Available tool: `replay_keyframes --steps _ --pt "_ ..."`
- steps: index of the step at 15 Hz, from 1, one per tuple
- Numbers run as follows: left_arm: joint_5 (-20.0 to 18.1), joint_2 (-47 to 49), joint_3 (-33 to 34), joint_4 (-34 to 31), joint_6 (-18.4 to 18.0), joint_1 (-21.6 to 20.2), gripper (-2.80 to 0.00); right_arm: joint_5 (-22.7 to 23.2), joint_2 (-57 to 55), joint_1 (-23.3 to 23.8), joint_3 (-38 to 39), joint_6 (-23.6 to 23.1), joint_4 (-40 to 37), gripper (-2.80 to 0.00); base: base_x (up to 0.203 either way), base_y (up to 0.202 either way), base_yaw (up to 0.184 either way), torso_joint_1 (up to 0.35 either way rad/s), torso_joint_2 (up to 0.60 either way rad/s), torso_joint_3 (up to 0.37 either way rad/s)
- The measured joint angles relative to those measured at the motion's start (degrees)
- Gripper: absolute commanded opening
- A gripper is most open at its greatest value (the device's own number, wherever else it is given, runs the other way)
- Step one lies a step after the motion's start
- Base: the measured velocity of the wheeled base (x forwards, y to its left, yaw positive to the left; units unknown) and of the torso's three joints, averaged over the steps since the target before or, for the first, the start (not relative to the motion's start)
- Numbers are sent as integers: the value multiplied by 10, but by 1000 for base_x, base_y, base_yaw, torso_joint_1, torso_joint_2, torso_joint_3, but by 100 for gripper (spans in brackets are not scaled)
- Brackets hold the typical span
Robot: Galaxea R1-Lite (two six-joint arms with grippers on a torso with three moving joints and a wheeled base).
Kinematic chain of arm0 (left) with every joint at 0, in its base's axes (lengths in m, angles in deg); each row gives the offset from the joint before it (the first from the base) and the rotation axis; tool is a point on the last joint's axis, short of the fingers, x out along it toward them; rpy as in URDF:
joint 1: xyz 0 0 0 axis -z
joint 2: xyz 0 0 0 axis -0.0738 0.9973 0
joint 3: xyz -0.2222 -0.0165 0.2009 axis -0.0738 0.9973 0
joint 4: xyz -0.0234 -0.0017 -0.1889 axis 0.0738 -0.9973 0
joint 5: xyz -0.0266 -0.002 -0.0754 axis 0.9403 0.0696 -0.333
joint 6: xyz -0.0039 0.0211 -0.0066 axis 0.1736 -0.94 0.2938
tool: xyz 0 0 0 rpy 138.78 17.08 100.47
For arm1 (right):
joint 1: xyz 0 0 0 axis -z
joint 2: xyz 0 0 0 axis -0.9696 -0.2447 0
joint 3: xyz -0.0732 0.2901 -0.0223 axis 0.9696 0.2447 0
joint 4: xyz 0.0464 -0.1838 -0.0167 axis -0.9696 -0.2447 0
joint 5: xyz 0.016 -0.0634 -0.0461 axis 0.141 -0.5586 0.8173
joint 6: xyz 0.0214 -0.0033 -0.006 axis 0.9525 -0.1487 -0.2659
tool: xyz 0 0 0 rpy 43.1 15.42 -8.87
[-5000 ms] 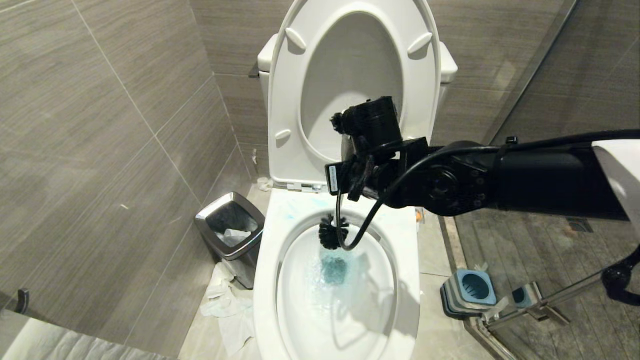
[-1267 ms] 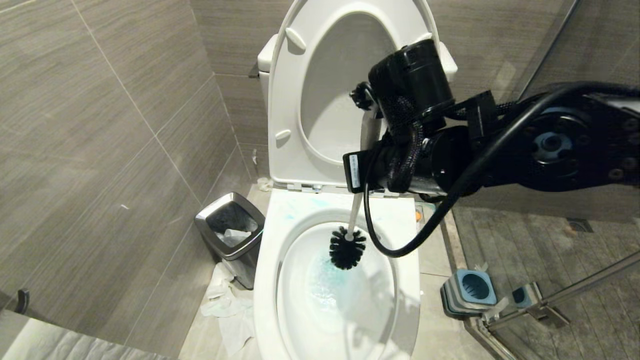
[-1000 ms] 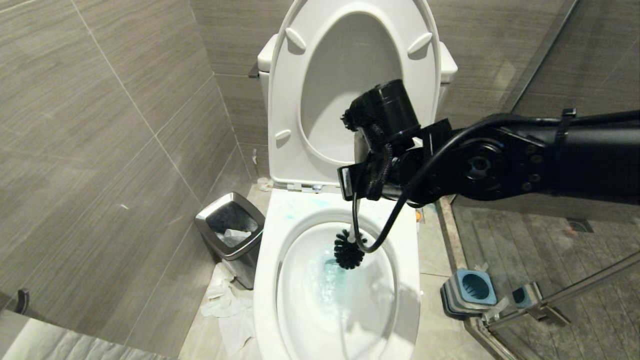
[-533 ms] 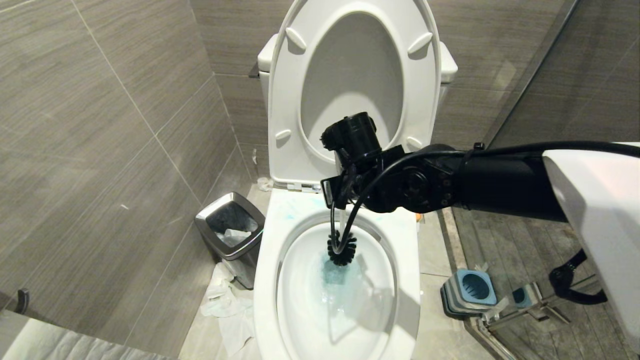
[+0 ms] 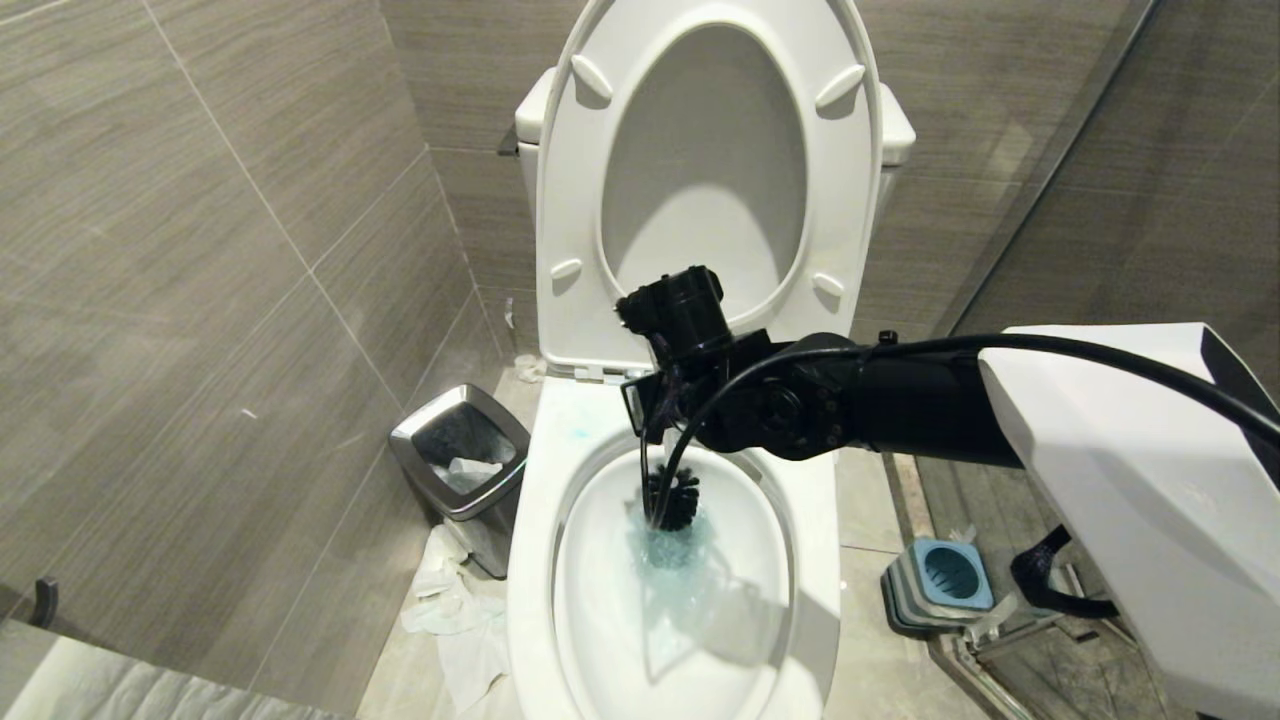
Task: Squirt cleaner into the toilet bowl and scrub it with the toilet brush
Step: Scrub the toilet bowl
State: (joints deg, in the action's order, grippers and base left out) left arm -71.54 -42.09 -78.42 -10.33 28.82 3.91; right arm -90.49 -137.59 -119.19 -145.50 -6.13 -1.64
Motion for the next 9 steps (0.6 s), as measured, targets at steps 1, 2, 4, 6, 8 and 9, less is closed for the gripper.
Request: replay_keyframes --steps 1,2,4,6,8,9 --pt "0 0 0 0 0 0 -280 0 -2 -6 0 2 1 -280 0 0 0 0 0 0" --pt "0 0 0 0 0 0 -280 2 -3 -12 0 3 4 -280 0 0 0 0 0 0" --pt "0 0 0 0 0 0 -280 1 -10 -21 0 -1 43 -280 0 0 0 0 0 0" --pt "0 0 0 0 0 0 -280 0 -18 -39 0 -3 74 -280 0 0 0 0 0 0" --pt "0 0 0 0 0 0 -280 -2 -18 -58 10 1 71 -280 0 0 0 0 0 0" --pt "0 0 0 0 0 0 -280 -5 -11 -70 26 6 66 -280 0 0 0 0 0 0"
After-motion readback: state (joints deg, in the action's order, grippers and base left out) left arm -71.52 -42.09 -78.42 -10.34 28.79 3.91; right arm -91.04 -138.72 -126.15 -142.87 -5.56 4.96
